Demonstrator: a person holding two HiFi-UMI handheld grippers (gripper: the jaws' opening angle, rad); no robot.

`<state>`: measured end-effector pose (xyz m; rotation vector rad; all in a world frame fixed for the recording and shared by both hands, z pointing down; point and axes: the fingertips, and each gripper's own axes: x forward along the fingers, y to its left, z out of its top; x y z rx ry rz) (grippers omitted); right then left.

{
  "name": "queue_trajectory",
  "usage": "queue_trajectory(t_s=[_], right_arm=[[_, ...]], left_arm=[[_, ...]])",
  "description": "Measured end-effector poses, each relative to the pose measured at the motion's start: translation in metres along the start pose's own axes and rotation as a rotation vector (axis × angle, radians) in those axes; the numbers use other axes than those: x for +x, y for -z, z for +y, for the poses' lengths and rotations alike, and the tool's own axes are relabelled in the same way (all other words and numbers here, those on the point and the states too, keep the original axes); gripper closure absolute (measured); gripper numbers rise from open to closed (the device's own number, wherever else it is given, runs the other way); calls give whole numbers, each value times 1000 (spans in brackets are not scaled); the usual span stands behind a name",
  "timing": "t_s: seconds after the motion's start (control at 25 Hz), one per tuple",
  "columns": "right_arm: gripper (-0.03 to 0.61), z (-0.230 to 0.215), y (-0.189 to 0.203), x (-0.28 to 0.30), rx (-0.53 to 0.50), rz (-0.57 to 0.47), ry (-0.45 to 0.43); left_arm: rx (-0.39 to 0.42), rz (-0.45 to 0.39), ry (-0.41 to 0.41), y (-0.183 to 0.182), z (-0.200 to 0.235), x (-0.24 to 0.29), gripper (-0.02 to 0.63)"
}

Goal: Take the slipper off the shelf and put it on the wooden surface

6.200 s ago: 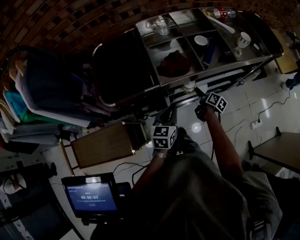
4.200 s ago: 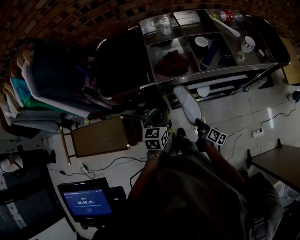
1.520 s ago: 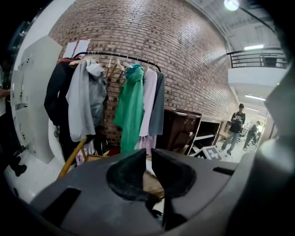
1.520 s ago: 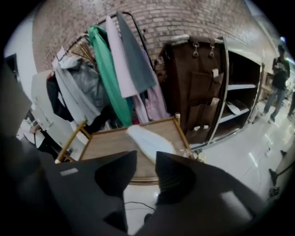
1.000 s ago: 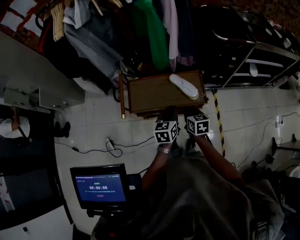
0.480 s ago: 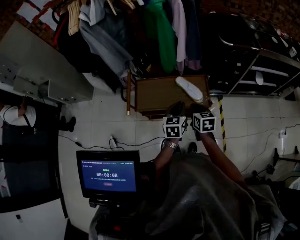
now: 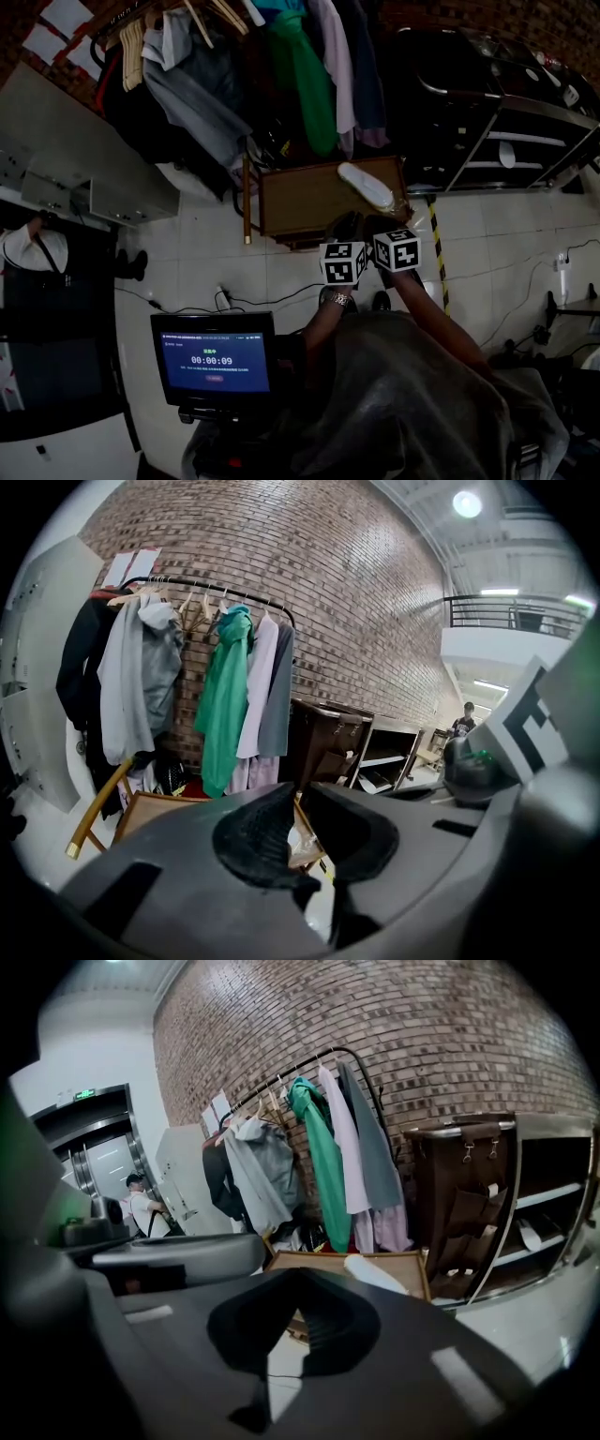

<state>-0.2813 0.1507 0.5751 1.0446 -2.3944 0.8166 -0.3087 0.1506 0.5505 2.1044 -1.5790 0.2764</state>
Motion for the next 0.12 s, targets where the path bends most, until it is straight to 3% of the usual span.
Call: queue_trajectory(t_s=[0.12], right_arm=[[569,-18,1,-17,9,-3,24]], left_arm=[[-10,-2,28,2,-19,8,574]])
